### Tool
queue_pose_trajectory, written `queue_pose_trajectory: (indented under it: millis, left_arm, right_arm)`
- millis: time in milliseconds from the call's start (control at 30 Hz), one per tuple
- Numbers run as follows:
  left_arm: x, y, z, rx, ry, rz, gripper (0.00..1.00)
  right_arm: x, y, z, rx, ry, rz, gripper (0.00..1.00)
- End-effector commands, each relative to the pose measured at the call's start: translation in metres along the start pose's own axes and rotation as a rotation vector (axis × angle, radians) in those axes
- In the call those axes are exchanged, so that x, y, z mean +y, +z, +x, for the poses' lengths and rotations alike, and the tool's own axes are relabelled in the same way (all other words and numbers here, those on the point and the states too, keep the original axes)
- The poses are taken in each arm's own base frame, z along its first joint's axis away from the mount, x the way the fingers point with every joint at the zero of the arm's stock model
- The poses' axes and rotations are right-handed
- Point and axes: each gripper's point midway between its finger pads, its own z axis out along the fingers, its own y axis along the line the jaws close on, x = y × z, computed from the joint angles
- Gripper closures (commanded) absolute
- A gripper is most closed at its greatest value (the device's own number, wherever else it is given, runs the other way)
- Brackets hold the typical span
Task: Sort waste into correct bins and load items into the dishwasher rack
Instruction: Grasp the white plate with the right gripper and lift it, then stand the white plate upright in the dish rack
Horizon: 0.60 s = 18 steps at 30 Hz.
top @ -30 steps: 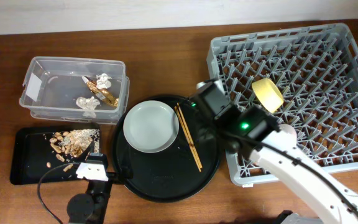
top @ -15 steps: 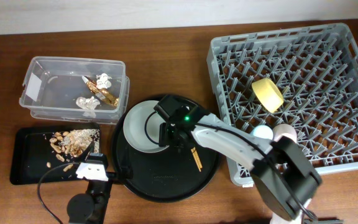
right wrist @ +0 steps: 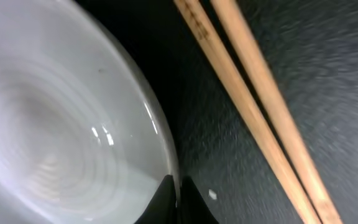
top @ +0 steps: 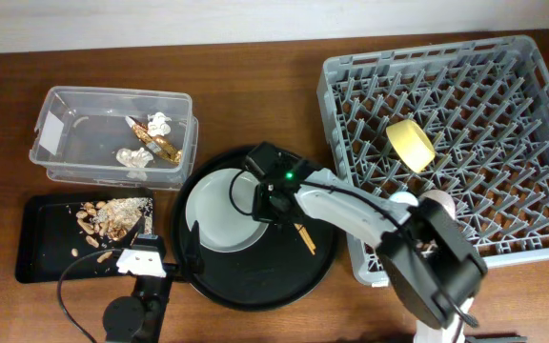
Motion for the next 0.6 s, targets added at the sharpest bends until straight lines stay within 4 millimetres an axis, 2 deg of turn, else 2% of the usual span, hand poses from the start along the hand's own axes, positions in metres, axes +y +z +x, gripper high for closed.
queue_pose_trajectory:
  millis: [0,67,167,200,233,333,433,567]
  left_arm:
    - [0.0,0.0,0.002,0.002,0.016,0.004,0.01]
    - [0.0,0.0,0.002,0.002,0.015,0.004,0.01]
    - [0.0,0.0,0.002,0.002,0.015,0.004,0.01]
    - [0.0,0.0,0.002,0.002,0.015,0.004,0.01]
    - [0.0,0.0,0.002,0.002,0.015,0.004,0.01]
    - [0.0,0.0,0.002,0.002,0.016,0.004,0.01]
    - [0.0,0.0,0.002,0.002,0.016,0.004,0.01]
    - [0.0,0.0,0.002,0.002,0.015,0.004,0.01]
  right_arm:
    - [-0.004,-0.077,-0.037,-0.245,-0.131,0.006,0.96]
    - [-0.024,-0.13,-0.057,-0.414,-0.143,0.078,0.96]
    - [-0.069,-0.211,-0.083,-0.678,-0.129,0.254,0.96]
    - [-0.093,-0.247,-0.092,-0.787,-0.121,0.361,0.96]
    - [-0.105,-0.264,-0.095,-0.837,-0.115,0.425,0.96]
    - [-0.178,-0.346,-0.099,-1.029,0.014,0.802,0.96]
    - [-0.225,-0.379,-0.096,-1.062,0.145,1.032,0.96]
    - [-0.275,-0.377,-0.108,-1.007,0.281,1.132,0.96]
